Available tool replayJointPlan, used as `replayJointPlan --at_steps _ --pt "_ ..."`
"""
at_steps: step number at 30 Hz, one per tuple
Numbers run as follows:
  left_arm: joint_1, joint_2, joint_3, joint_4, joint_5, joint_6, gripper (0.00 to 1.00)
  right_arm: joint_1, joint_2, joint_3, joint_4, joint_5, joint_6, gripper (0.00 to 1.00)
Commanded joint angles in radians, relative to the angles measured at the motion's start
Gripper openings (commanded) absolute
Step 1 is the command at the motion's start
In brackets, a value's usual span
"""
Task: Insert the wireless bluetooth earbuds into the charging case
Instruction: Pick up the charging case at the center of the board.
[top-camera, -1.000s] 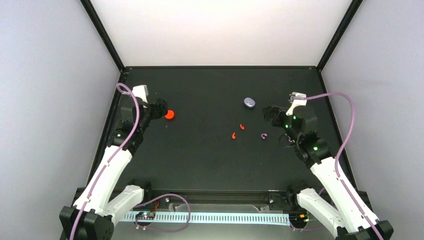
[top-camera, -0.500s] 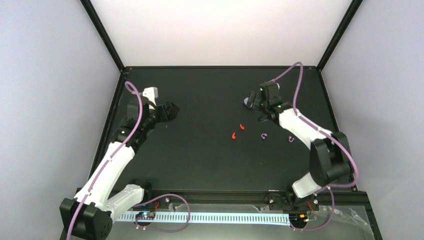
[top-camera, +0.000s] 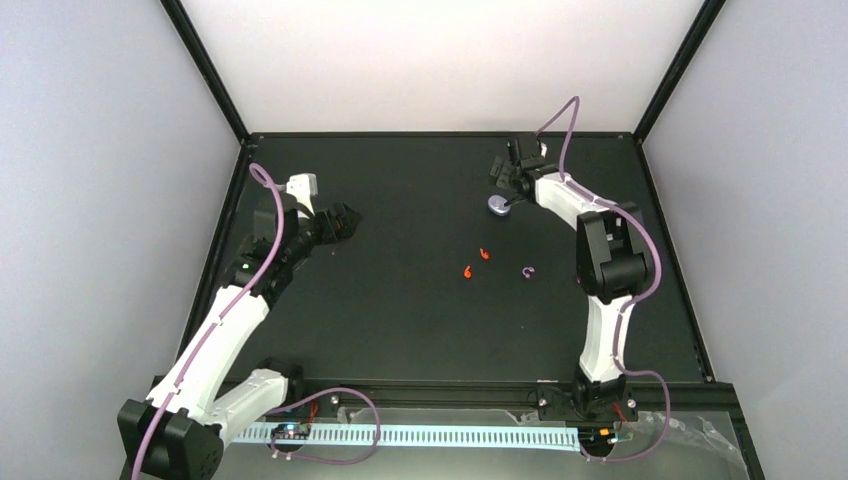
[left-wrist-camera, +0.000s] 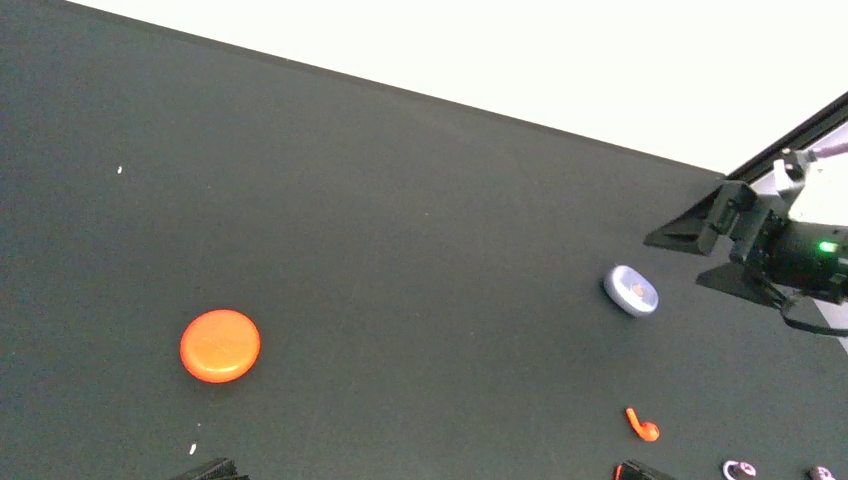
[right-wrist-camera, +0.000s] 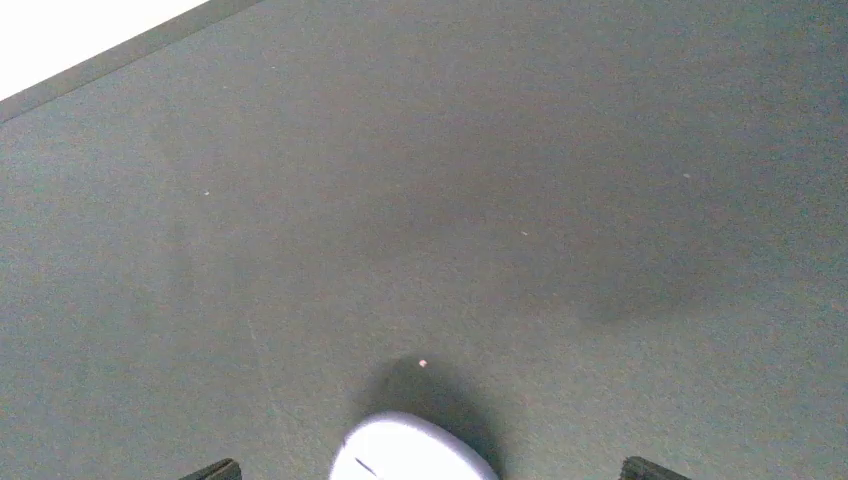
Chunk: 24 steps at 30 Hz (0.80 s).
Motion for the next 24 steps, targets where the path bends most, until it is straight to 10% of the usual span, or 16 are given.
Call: replayJointPlan --at_steps 1,24 --pt "-0.005 -0.002 0.009 0.021 0.022 -0.014 0.99 0.0 0.073 0.108 -0.078 0.005 -0.044 0.98" --pt "-0.005 -0.009 0.009 0.026 0.043 -0.017 0.99 0.048 0.208 0.251 -0.254 -0.179 -0.165 0.86"
